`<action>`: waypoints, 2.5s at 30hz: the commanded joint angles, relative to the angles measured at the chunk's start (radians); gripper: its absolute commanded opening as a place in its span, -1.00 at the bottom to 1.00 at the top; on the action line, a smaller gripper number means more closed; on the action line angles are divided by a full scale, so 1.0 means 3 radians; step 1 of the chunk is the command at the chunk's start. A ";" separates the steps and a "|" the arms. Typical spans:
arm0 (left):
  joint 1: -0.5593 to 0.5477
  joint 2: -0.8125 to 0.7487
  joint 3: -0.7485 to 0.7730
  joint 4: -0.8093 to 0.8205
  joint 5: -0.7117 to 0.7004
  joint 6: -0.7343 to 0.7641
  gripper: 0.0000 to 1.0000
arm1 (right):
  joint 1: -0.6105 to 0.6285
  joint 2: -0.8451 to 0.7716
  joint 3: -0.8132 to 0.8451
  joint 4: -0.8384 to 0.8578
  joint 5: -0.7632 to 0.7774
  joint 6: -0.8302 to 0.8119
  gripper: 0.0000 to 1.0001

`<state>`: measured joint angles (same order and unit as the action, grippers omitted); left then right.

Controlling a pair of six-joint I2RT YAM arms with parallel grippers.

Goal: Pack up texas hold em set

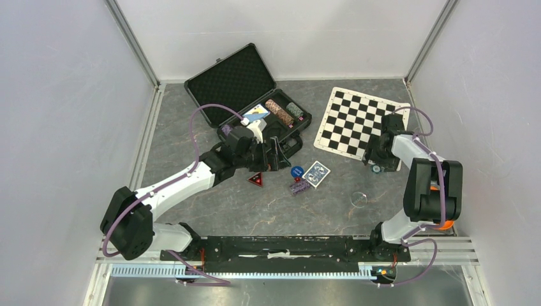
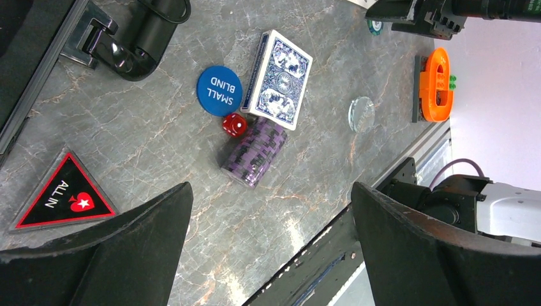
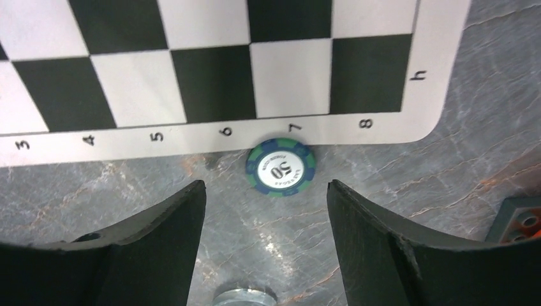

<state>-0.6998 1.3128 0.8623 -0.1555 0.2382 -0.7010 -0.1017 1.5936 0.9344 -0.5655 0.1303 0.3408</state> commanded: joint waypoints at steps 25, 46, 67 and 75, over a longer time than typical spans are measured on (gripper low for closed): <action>0.0011 -0.0070 0.0000 0.0078 0.0034 0.0132 0.99 | -0.0178 0.0253 -0.0103 0.0223 -0.0002 0.0195 0.10; 0.0011 0.0147 0.0131 0.0139 0.0147 0.0032 0.99 | -0.0100 -0.0588 -0.0470 0.0218 -0.0556 -0.0003 -0.30; -0.0010 0.1005 0.0559 0.0876 0.0934 -0.0581 0.80 | 0.1172 -0.1522 -0.0431 0.0150 -0.1273 -0.0430 -0.27; -0.0007 0.1472 0.0798 0.1311 0.1239 -0.1152 0.56 | 0.1492 -0.1593 -0.0411 0.0274 -0.1643 -0.0617 -0.35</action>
<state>-0.6998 1.6981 1.0668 0.0834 0.5163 -0.8951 0.3038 1.1397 0.7811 -0.5247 -0.2897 0.2058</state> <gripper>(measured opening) 0.818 0.450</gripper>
